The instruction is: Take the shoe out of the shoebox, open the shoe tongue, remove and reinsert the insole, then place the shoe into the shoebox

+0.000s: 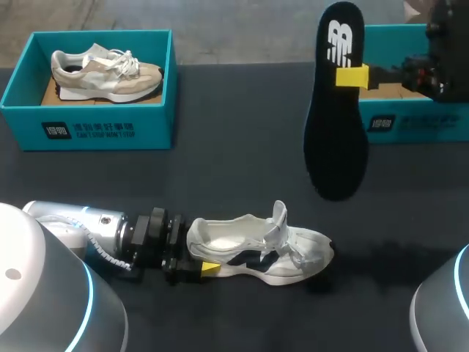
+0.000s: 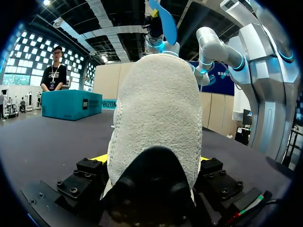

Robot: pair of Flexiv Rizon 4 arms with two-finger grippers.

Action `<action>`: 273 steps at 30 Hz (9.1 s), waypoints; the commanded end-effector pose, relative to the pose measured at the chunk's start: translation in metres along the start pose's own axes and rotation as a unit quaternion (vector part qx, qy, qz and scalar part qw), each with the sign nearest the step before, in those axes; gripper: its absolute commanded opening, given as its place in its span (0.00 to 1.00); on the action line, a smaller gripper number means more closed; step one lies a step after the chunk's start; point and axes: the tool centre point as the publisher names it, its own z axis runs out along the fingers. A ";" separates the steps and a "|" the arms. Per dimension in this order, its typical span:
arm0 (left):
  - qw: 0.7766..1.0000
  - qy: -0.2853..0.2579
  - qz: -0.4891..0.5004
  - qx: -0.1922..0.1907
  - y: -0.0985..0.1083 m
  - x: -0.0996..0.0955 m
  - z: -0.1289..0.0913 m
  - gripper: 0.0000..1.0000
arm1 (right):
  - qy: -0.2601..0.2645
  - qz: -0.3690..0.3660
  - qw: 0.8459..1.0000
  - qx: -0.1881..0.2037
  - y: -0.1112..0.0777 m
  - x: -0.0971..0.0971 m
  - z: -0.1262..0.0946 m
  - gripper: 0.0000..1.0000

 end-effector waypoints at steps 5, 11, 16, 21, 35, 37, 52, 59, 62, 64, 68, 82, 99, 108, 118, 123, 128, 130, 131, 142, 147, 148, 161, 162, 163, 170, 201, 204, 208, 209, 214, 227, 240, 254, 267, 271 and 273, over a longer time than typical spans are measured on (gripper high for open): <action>1.000 0.001 0.000 0.000 0.000 0.000 0.001 0.00 | -0.003 0.000 1.000 -0.001 -0.002 0.002 0.000 0.00; 1.000 0.001 0.000 0.000 0.000 0.000 0.001 0.00 | 0.005 0.011 1.000 0.002 -0.007 0.000 0.003 0.00; 1.000 0.001 0.000 0.000 0.000 0.000 0.001 0.00 | 0.001 0.033 0.999 -0.005 -0.012 0.002 0.000 0.00; 1.000 0.001 0.000 0.000 0.000 0.000 0.001 0.00 | 0.000 0.040 0.999 -0.006 -0.016 0.006 0.000 0.00; 0.999 0.027 0.014 0.012 -0.012 0.000 0.000 1.00 | 0.000 0.040 0.999 -0.006 -0.016 0.006 0.000 0.00; 0.999 0.031 0.016 0.007 -0.011 0.001 -0.003 1.00 | 0.000 0.040 0.999 -0.006 -0.016 0.006 0.000 0.00; 0.997 0.059 0.036 -0.024 -0.016 0.002 -0.017 1.00 | 0.000 0.040 0.999 -0.006 -0.016 0.006 0.000 0.00; 0.996 0.068 0.026 -0.059 -0.020 0.000 -0.028 1.00 | 0.000 0.040 0.999 -0.006 -0.016 0.006 0.000 0.00; 0.994 0.077 0.019 -0.076 -0.022 0.002 -0.035 1.00 | 0.000 0.040 0.999 -0.006 -0.016 0.006 0.000 0.00; 0.992 0.085 0.013 -0.093 -0.023 0.003 -0.041 1.00 | 0.000 0.040 0.999 -0.006 -0.016 0.006 0.000 0.00; 0.987 0.095 0.015 -0.130 -0.032 0.006 -0.053 1.00 | 0.000 0.040 0.999 -0.006 -0.016 0.006 0.000 0.00; 0.929 0.122 0.054 -0.346 -0.058 -0.001 -0.081 1.00 | 0.000 0.040 0.999 -0.006 -0.016 0.006 0.000 0.00; 0.917 0.132 0.049 -0.374 -0.063 0.002 -0.085 1.00 | 0.000 0.040 0.999 -0.006 -0.016 0.006 0.000 0.00; 0.891 0.126 0.058 -0.432 -0.070 0.006 -0.083 1.00 | 0.000 0.040 0.999 -0.006 -0.016 0.006 0.000 0.00; 0.822 0.103 0.060 -0.557 -0.074 0.013 -0.080 1.00 | 0.000 0.040 0.999 -0.006 -0.016 0.006 0.000 0.00; 0.787 0.080 0.065 -0.608 -0.074 0.012 -0.080 1.00 | 0.000 0.040 0.999 -0.006 -0.016 0.006 0.000 0.00; 0.777 0.070 0.067 -0.623 -0.074 0.011 -0.081 1.00 | 0.000 0.040 0.999 -0.006 -0.016 0.006 0.000 0.00; 0.770 0.064 0.074 -0.630 -0.076 0.012 -0.079 1.00 | 0.000 0.040 0.999 -0.006 -0.016 0.006 0.000 0.00; 0.770 0.064 0.078 -0.630 -0.077 0.013 -0.078 1.00 | 0.000 0.040 0.999 -0.006 -0.016 0.006 0.000 0.00; 0.751 0.074 0.100 -0.648 -0.084 0.020 -0.064 1.00 | 0.000 0.040 0.999 -0.006 -0.016 0.006 0.000 0.00; 0.745 0.065 0.110 -0.654 -0.094 0.019 -0.061 1.00 | 0.000 0.040 0.999 -0.006 -0.016 0.006 0.000 0.00; 0.745 0.063 0.111 -0.654 -0.097 0.018 -0.061 1.00 | 0.000 0.040 0.999 -0.006 -0.016 0.006 0.000 0.00; 0.758 0.026 0.109 -0.643 -0.109 -0.004 -0.022 1.00 | 0.000 0.040 0.999 -0.006 -0.016 0.006 0.000 0.00; 0.757 0.024 0.110 -0.643 -0.108 -0.005 -0.018 1.00 | 0.000 0.040 0.999 -0.006 -0.016 0.006 0.000 0.00; 0.757 0.023 0.110 -0.644 -0.106 -0.007 -0.014 1.00 | 0.000 0.040 0.999 -0.006 -0.016 0.006 0.000 0.00; 0.754 0.025 0.098 -0.649 -0.090 -0.022 0.010 1.00 | 0.000 0.040 0.999 -0.006 -0.016 0.006 0.000 0.00; 0.770 -0.003 0.046 -0.636 -0.058 -0.029 0.036 0.49 | 0.000 0.040 0.999 -0.006 -0.016 0.006 0.000 0.00; 0.771 -0.004 0.043 -0.635 -0.058 -0.028 0.032 0.51 | 0.000 0.040 0.999 -0.006 -0.016 0.006 0.000 0.00; 0.773 -0.002 0.039 -0.633 -0.053 -0.027 0.029 0.54 | 0.000 0.040 0.999 -0.006 -0.016 0.006 0.000 0.00; 0.773 -0.001 0.038 -0.633 -0.051 -0.027 0.029 0.54 | 0.000 0.040 0.999 -0.006 -0.016 0.006 0.000 0.00; 0.773 0.002 0.031 -0.634 -0.042 -0.024 0.027 0.52 | 0.000 0.040 0.999 -0.006 -0.016 0.006 0.000 0.00; 0.772 -0.007 0.023 -0.635 -0.038 -0.023 0.020 0.00 | 0.000 0.040 0.999 -0.006 -0.016 0.006 0.000 0.00; 0.790 0.026 0.063 -0.609 -0.070 -0.023 0.011 0.00 | 0.000 0.040 0.999 -0.006 -0.016 0.006 0.000 0.00; 0.755 0.123 0.205 -0.611 -0.105 -0.015 -0.004 0.00 | 0.000 0.040 0.999 -0.006 -0.016 0.006 0.000 0.00; 0.694 0.229 0.369 -0.574 -0.104 -0.018 -0.030 0.00 | 0.000 0.040 0.999 -0.006 -0.016 0.006 0.000 0.00; 0.671 0.266 0.427 -0.545 -0.108 -0.016 -0.033 0.00 | 0.000 0.040 0.999 -0.006 -0.016 0.006 0.000 0.00; 0.656 0.285 0.456 -0.530 -0.112 -0.015 -0.033 0.00 | 0.000 0.040 0.999 -0.006 -0.016 0.006 0.000 0.00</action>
